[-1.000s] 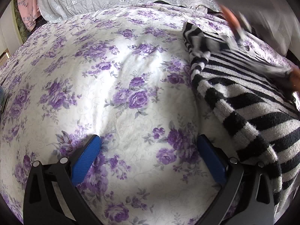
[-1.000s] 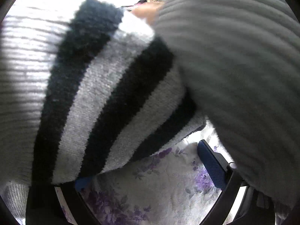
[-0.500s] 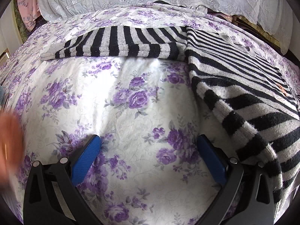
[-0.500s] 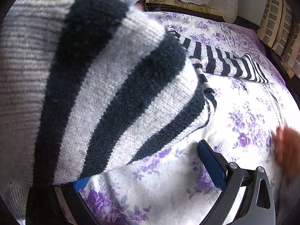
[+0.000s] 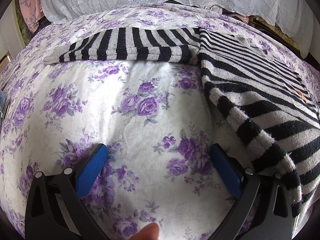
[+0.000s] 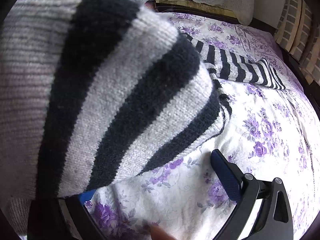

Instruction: Fold small clothes

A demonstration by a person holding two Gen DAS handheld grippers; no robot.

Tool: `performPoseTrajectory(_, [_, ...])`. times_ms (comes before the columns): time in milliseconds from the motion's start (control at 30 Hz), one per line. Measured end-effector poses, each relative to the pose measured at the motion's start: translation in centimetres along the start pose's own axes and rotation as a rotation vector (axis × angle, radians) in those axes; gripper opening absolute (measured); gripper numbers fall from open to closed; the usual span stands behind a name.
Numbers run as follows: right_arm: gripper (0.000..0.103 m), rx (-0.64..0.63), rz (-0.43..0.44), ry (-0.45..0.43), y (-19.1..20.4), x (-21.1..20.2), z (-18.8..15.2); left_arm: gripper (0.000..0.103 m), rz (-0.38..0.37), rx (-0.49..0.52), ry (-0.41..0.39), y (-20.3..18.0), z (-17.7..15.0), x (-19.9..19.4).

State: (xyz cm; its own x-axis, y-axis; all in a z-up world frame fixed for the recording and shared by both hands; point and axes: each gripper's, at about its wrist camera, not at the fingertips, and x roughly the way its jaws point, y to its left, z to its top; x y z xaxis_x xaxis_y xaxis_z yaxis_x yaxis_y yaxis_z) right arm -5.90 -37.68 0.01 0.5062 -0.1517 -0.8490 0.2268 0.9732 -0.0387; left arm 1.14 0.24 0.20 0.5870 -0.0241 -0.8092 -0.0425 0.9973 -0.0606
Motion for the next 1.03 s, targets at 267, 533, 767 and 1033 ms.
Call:
performPoseTrajectory(267, [0.100,0.026,-0.024,-0.070,-4.7,-7.7,-5.3,0.099,-0.025,0.013,-0.133,1.6,-2.2,-8.2])
performPoseTrajectory(533, [0.100,-0.012,0.107,-0.356,-2.1,-15.5,-0.8,0.099,-0.183,0.141,-0.288,-4.7,1.1,-16.9])
performPoseTrajectory(767, [0.100,0.028,0.118,-0.306,0.9,-16.1,2.4,0.099,-0.189,0.241,-0.281,-10.7,1.0,-16.6])
performPoseTrajectory(1033, [0.100,0.098,0.116,-0.267,-0.2,-14.7,3.7,0.099,-0.199,0.140,-0.194,-10.8,2.3,-15.0])
